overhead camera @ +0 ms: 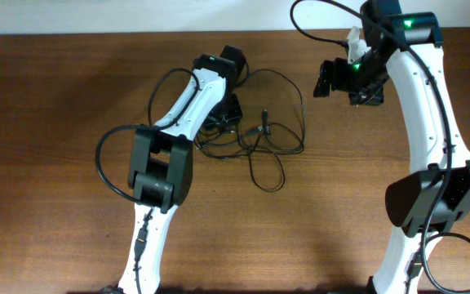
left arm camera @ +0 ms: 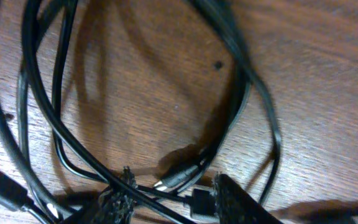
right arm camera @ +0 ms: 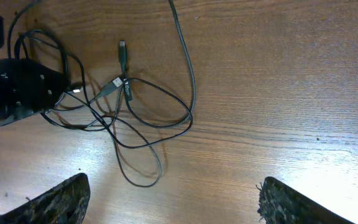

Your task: Untangle cables

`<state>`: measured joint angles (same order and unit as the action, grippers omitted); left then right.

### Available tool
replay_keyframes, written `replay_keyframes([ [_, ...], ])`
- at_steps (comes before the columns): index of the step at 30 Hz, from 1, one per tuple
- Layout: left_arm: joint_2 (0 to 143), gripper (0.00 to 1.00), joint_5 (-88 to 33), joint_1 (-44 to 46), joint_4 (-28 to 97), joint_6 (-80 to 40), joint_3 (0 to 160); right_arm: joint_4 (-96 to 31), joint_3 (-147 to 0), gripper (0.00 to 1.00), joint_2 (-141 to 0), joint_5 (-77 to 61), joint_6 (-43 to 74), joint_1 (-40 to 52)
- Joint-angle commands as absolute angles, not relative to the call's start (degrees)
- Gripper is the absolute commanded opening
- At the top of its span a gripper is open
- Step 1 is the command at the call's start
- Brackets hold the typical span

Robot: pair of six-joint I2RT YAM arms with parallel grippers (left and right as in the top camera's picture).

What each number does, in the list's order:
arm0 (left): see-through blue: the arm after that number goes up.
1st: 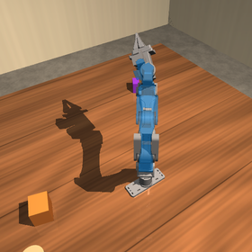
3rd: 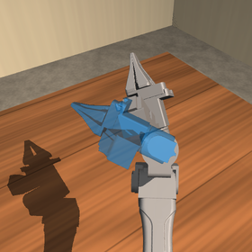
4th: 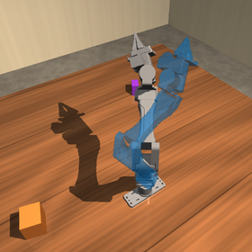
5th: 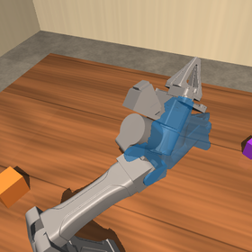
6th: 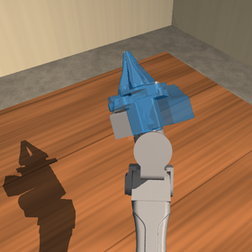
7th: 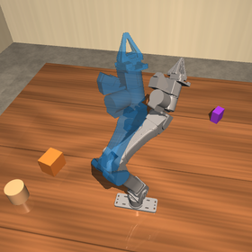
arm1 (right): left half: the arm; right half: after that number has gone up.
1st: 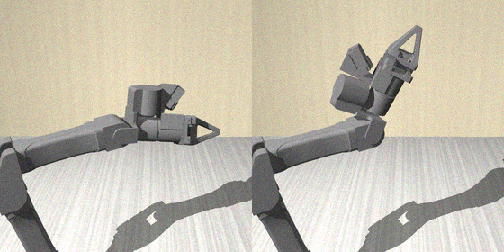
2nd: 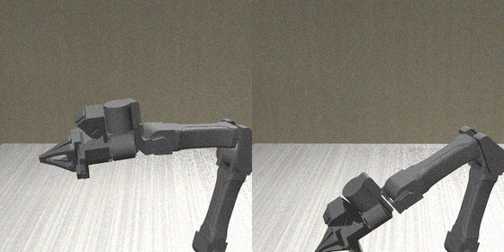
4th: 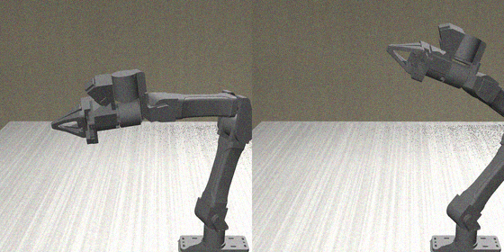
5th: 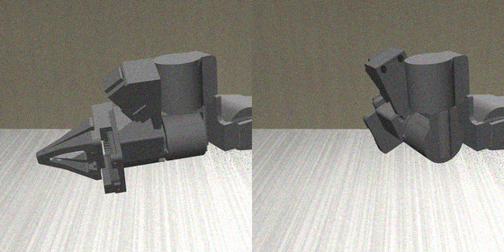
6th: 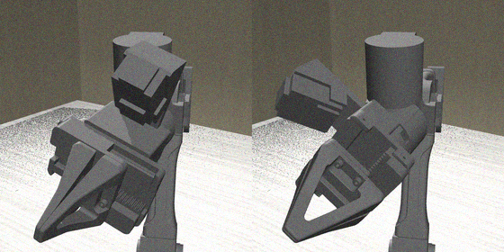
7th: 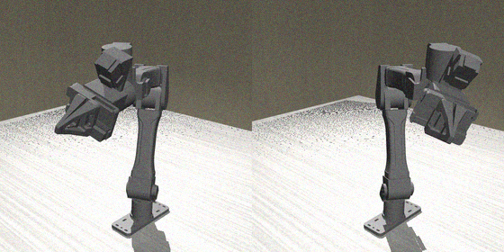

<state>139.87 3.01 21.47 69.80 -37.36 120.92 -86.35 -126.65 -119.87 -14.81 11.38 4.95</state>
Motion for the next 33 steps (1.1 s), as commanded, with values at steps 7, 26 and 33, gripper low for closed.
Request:
replay_keyframes([
  [7, 132.1, 0.0, 1.0, 17.6, 81.5, -18.3, 141.3, -85.8, -127.5, 0.89, -119.4, -13.2, 10.8, 4.8],
  [26, 107.4, 0.0, -17.5, 18.4, 80.4, -7.6, 152.9, -66.5, -127.6, 0.84, -111.8, -55.2, 7.6, 7.1],
  [33, 107.3, 0.0, -23.2, 18.4, 80.2, -7.6, 152.9, -63.2, -127.6, 0.83, -120.8, -57.6, 18.7, 9.6],
])
